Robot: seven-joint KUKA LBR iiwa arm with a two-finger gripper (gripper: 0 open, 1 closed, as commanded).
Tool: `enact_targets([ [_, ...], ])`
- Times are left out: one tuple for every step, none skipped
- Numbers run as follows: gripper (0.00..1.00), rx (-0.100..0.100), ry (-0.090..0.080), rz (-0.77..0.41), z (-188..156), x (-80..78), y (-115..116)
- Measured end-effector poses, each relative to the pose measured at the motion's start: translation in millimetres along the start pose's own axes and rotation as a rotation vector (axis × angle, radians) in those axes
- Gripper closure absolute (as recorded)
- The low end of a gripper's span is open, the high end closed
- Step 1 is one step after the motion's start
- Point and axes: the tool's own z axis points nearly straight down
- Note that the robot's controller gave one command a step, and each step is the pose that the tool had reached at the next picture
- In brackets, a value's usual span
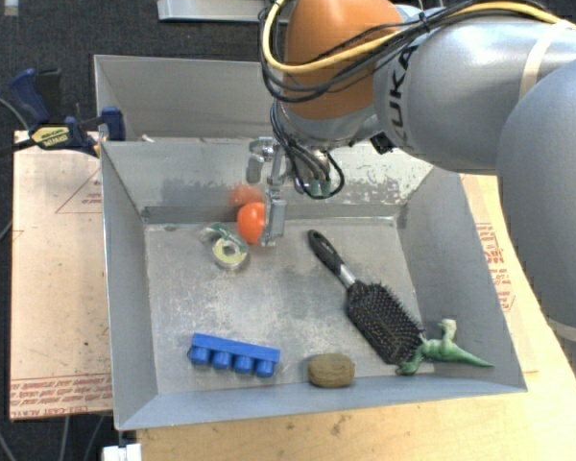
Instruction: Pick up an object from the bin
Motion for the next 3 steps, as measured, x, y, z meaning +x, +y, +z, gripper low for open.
enact_targets([
  [0.00,-0.001,-0.008,0.002,-5.6,-1.0,-0.7],
  [0.00,-0.002,-0.011,0.040,85.4,-1.5,7.2],
  [0.00,0.000,0.004,0.045,147.9,0.9,7.6],
])
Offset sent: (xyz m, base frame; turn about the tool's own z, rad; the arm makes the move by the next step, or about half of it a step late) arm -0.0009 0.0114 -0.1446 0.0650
